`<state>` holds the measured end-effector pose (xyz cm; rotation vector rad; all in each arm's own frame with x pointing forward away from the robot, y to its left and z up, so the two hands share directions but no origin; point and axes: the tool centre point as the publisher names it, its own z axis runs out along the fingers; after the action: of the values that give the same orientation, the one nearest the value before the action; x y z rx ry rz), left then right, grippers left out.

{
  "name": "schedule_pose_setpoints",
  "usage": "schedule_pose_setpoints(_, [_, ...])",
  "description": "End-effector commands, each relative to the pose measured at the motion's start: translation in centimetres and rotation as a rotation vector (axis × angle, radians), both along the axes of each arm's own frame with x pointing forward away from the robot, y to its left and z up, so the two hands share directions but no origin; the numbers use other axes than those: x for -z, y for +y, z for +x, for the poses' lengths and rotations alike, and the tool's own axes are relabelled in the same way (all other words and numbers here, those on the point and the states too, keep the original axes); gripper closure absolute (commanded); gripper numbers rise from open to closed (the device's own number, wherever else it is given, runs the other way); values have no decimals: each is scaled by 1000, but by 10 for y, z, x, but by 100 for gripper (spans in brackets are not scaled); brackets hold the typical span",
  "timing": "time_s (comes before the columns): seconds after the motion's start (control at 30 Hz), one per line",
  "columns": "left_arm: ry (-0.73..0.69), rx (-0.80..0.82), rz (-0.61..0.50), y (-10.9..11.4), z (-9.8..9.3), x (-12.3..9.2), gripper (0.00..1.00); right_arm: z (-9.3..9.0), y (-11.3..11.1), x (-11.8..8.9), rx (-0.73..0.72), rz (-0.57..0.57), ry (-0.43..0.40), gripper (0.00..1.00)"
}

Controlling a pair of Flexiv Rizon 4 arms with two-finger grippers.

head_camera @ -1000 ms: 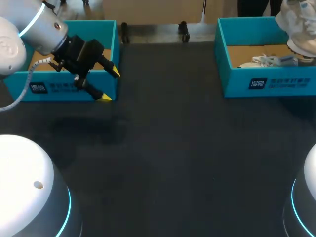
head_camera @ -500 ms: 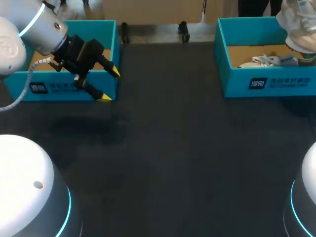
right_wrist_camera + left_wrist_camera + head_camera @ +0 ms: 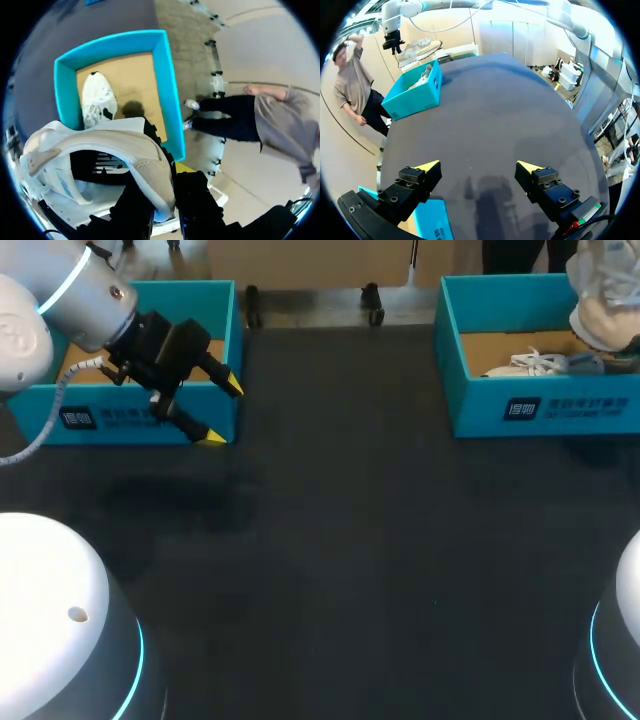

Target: Take the shoe out of the shoebox, open the shoe tongue, remove and reinsert the insole, then place the shoe into the shoebox

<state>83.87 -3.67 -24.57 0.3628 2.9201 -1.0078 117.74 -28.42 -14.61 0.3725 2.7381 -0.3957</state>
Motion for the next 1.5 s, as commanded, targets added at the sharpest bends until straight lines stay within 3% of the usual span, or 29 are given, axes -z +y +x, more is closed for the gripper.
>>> schedule_pose_setpoints(0.03, [-2, -1, 5, 0, -1, -1, 0, 2, -7, -1, 97, 8, -17, 100])
schedule_pose_setpoints(0.33, [-2, -1, 5, 0, -1, -1, 0, -1, -20, -9, 382, 4, -18, 100])
schedule_pose_setpoints(0.47, [-2, -1, 5, 0, -1, -1, 0, -9, -28, -10, 562, 86, -71, 100])
schedule_pose_setpoints(0.63, [-2, -1, 5, 0, -1, -1, 0, -15, -35, -8, 774, 108, -130, 100])
schedule_pose_setpoints(0.9, [-2, -1, 5, 0, -1, -1, 0, -23, -41, -8, 1057, 17, -189, 100])
schedule_pose_setpoints(1.1, [-2, -1, 5, 0, -1, -1, 0, -40, -46, -4, 1309, 9, -171, 100])
schedule_pose_setpoints(1.5, [-2, -1, 5, 0, -1, -1, 0, -40, -46, -4, 1309, 9, -171, 100])
